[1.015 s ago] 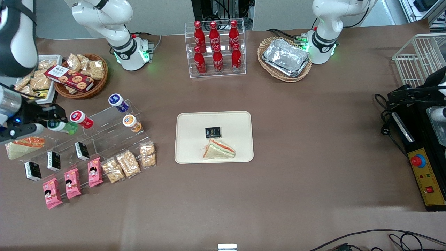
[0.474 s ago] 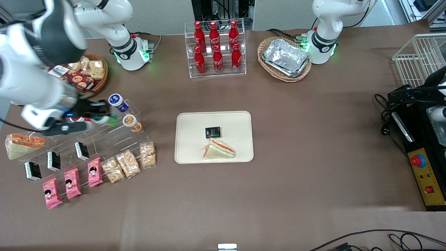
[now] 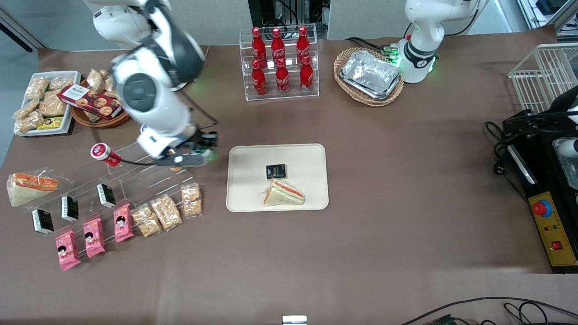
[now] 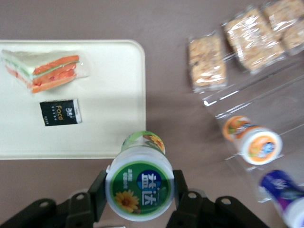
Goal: Place green gum on tray
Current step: 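Carry the bottle with the right gripper over to the cream tray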
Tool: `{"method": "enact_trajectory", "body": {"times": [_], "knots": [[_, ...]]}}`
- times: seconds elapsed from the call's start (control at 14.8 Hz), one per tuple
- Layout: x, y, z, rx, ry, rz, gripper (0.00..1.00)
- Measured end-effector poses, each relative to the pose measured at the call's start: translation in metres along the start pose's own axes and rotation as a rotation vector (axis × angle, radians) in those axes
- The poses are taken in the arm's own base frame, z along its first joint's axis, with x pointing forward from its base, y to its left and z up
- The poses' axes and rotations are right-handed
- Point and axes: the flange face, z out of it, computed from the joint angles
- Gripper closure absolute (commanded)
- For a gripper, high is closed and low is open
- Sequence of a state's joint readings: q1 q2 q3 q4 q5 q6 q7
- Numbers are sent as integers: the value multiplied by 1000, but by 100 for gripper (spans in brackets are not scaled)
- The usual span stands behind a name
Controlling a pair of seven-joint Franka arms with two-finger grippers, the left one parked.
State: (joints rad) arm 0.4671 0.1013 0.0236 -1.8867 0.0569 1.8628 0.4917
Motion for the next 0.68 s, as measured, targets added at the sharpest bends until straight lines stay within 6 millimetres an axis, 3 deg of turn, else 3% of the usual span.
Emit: {"method": "enact_trajectory", "body": {"times": [0.14,0.41,0.68], "knots": [[-11,-16,29,0,12,-1,62],[-20,-24,80,20,56,2,62],[-30,-53,126,27,76,8,62]]}}
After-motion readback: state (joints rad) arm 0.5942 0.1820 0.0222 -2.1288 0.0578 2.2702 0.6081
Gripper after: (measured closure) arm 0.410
